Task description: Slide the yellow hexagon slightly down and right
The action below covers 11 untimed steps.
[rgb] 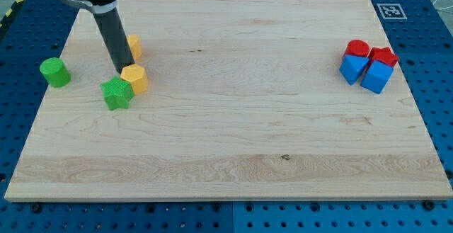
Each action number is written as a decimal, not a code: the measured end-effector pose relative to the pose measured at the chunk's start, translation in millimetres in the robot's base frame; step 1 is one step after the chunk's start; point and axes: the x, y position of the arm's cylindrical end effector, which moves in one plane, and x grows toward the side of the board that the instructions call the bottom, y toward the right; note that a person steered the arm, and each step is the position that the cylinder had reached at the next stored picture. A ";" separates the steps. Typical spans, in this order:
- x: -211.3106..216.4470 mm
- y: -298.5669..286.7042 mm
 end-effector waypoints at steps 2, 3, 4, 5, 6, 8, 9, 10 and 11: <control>-21.8 -16.2; -13.9 -18.8; -4.7 -25.6; -1.7 -24.0; 15.9 -1.6; 57.1 53.2; 79.9 78.7; 98.0 99.8; 100.0 100.9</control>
